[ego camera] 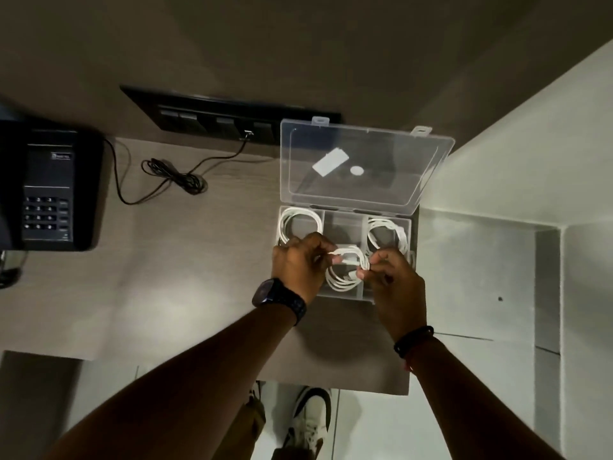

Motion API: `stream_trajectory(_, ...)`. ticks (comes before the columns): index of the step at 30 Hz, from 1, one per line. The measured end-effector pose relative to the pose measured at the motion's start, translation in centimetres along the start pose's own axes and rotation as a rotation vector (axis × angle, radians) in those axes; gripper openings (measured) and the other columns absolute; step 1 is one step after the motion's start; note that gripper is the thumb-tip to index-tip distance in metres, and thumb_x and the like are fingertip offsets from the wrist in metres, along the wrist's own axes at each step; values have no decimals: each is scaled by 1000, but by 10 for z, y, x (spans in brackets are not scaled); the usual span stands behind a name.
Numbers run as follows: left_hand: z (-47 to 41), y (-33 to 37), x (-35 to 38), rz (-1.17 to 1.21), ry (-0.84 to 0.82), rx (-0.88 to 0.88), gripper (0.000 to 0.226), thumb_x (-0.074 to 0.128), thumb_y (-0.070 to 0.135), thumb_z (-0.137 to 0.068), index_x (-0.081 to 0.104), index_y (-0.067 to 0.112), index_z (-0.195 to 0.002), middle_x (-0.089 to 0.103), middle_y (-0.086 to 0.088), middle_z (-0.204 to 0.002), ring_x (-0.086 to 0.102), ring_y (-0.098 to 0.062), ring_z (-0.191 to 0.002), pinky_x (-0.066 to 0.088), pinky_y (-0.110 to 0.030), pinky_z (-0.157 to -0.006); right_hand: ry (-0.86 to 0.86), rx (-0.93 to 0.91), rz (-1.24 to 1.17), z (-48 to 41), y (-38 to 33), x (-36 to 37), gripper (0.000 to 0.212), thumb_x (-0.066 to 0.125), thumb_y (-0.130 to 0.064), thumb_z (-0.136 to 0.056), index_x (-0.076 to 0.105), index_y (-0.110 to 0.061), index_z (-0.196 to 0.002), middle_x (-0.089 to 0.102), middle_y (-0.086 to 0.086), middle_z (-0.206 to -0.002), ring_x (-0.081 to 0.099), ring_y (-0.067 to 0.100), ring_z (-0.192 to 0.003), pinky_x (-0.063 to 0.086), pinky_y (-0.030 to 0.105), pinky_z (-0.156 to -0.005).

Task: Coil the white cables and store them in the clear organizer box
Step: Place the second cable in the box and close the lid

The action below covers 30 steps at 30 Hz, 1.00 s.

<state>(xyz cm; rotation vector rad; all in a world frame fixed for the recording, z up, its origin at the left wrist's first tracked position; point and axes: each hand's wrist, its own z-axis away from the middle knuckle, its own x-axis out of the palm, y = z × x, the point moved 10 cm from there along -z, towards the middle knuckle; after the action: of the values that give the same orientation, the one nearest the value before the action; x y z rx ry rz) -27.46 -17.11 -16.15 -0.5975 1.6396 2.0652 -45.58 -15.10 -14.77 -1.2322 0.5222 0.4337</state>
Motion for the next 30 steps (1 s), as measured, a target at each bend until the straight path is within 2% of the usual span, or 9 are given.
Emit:
stream_trajectory(7, 8, 19, -8, -382, 16, 368, 13, 84, 22, -63, 74, 27, -70, 68, 10, -66, 45, -14, -83, 33, -32, -75, -43, -184, 307, 9, -12, 11, 13, 60, -30, -84, 59, -17, -81, 64, 3, -69, 59, 26, -69, 44, 33, -54)
stream_trajectory(12, 22, 39, 1, -664, 8, 629, 15, 64, 35, -77, 75, 29, -84, 73, 14, -85, 41, -18, -93, 45, -36, -71, -41, -258, 481, 16, -22, 14, 25, 49, -34, -87, 63, -19, -101, 69, 12, -78, 65, 32, -78, 51, 37, -56)
stream_trajectory(16, 21, 26, 1, -746, -36, 467, 22, 60, 39, -79, 71, 32, -96, 65, 2, -112, 47, -24, -101, 41, -39, -82, -15, -311, 527, 18, -32, 15, 20, 55, -25, -83, 65, -14, -97, 69, 13, -70, 66, 34, -70, 53, 38, -49)
stream_trajectory(20, 18, 29, 2, -788, -63, 413, 13, 68, 38, -72, 73, 31, -82, 62, -4, -112, 54, -29, -97, 46, -43, -78, 19, -447, 567, 21, -41, 18, 21, 75, -6, -71, 70, -6, -92, 72, 13, -80, 67, 34, -75, 56, 36, -56)
stream_trajectory(22, 17, 31, 3, -797, -88, 393, 12, 76, 35, -68, 75, 30, -79, 61, -3, -105, 54, -29, -94, 46, -42, -76, 48, -247, 355, 10, -22, 10, 22, 75, -14, -73, 67, -11, -94, 67, 7, -95, 64, 18, -90, 56, 34, -72)
stream_trajectory(24, 13, 33, 6, -829, -100, 366, 14, 80, 33, -65, 75, 28, -77, 60, -2, -99, 52, -28, -91, 45, -42, -74, 61, 3, 245, 1, 7, 9, 20, 68, -25, -79, 60, -15, -93, 49, -12, -88, 48, -6, -88, 48, 19, -69)
stream_trajectory(26, 8, 32, 3, -804, -91, 297, 12, 80, 32, -65, 76, 25, -74, 60, -2, -95, 54, -28, -89, 44, -42, -72, 44, -42, 418, -2, 5, 13, 15, 65, -25, -81, 59, -14, -88, 44, -12, -83, 37, 1, -78, 36, 13, -62)
stream_trajectory(28, 4, 30, -1, -726, -72, 223, 10, 82, 29, -62, 75, 23, -67, 62, -2, -93, 56, -29, -87, 45, -42, -70, 29, -251, 619, 2, -18, 23, 8, 69, -16, -78, 66, -9, -80, 57, 3, -85, 47, 17, -80, 45, 26, -63)
stream_trajectory(30, 2, 29, 1, -704, -71, 211, 10, 82, 27, -61, 75, 23, -65, 63, -2, -97, 56, -29, -89, 44, -41, -72, 72, -246, 677, 3, -28, 23, 10, 74, -8, -73, 65, -2, -74, 62, 17, -78, 57, 36, -71, 49, 37, -58)
